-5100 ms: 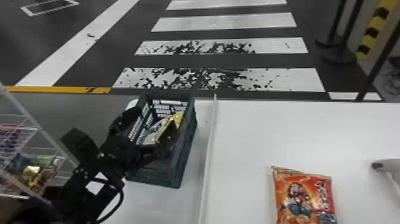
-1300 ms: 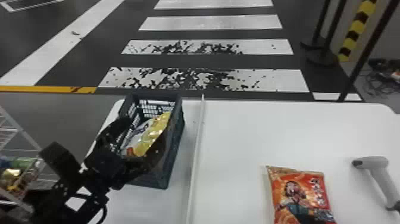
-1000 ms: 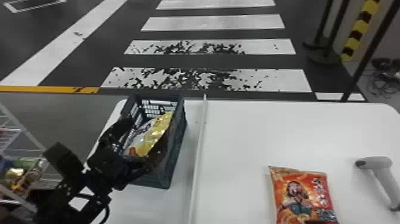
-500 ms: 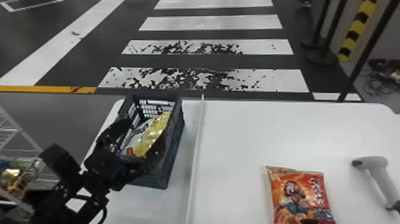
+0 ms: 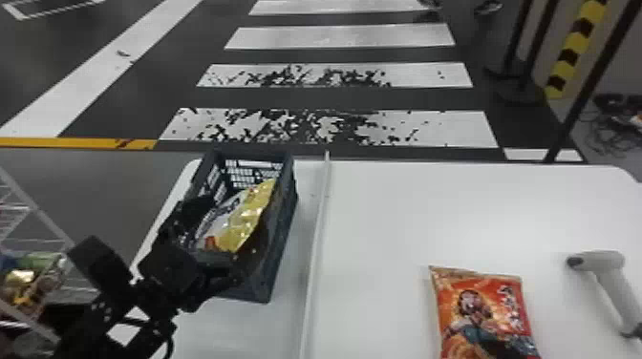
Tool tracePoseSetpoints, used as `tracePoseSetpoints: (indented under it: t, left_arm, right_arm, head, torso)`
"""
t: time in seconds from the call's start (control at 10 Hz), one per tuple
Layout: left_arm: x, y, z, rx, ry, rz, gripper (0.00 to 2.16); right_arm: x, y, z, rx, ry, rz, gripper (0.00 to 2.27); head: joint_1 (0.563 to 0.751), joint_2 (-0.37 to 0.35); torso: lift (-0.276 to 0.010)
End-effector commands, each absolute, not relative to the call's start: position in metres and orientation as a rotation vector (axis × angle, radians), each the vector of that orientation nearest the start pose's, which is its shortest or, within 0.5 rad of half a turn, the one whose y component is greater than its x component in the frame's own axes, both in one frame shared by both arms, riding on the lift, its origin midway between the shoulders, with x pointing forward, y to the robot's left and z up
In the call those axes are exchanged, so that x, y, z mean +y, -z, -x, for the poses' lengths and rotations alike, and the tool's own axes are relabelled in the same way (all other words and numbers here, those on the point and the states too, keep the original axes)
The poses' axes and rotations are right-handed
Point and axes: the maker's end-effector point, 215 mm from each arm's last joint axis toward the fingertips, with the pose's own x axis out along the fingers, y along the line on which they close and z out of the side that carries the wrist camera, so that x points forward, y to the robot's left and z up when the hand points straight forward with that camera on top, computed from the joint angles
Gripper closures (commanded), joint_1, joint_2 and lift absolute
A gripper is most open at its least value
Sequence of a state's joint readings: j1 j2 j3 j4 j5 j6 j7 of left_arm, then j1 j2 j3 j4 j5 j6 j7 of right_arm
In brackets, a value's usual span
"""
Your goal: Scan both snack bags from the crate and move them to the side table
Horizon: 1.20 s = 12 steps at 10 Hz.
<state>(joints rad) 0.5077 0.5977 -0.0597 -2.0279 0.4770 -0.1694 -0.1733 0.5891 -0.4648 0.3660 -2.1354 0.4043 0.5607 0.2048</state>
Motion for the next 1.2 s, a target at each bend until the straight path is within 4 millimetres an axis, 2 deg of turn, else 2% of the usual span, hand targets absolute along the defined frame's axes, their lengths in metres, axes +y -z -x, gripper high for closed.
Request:
tracePoseSetpoints:
  t: [0.0,0.1,0.2,0.3,0.4,0.5,0.6,0.9,1.1]
  left_arm:
    - [0.217,0.304,-0.428,-0.023,0.478,-0.010,0.04]
    - [0.218,0.305,-0.426,-0.019,0.478,-0.009,0.04]
    - [0.219,0.304,-0.425,-0.019,0.479,-0.011,0.07]
    - [0.222,0.306,-0.423,-0.014,0.478,-0.013,0.08]
    - [0.222,0.305,-0.424,-0.015,0.476,-0.013,0.08]
    - [0.222,0.305,-0.424,-0.016,0.475,-0.011,0.08]
    - [0.221,0.304,-0.424,-0.019,0.475,-0.006,0.08]
    - [0.217,0.305,-0.423,-0.019,0.480,0.003,0.08]
    - [0.217,0.306,-0.424,-0.019,0.479,0.002,0.08]
  right_arm:
    - [-0.155,0.529,-0.318,0.600,-0.570,0.689,0.13]
    - [-0.159,0.536,-0.322,0.611,-0.566,0.695,0.31]
    - [-0.163,0.542,-0.324,0.629,-0.565,0.701,0.60]
    - [-0.165,0.545,-0.324,0.642,-0.560,0.704,1.37]
    - [-0.165,0.541,-0.327,0.630,-0.548,0.707,1.97]
    - [-0.156,0.527,-0.331,0.571,-0.552,0.700,2.24]
    - [-0.152,0.515,-0.331,0.552,-0.549,0.690,2.24]
    - [-0.160,0.496,-0.339,0.528,-0.505,0.638,2.24]
    - [-0.155,0.465,-0.343,0.488,-0.496,0.579,2.25]
  head:
    - [0.695,0.103]
    - [0.695,0.096]
    - [0.695,0.093]
    - [0.695,0.090]
    - [0.695,0.088]
    - [0.695,0.087]
    - [0.695,0.089]
    - [0.695,0.095]
    - [0.695,0.086]
  torso:
    - [-0.095]
    - [-0.095]
    - [-0.095]
    - [-0.095]
    - [-0.095]
    - [-0.095]
    - [-0.095]
    - [-0.095]
    - [-0.095]
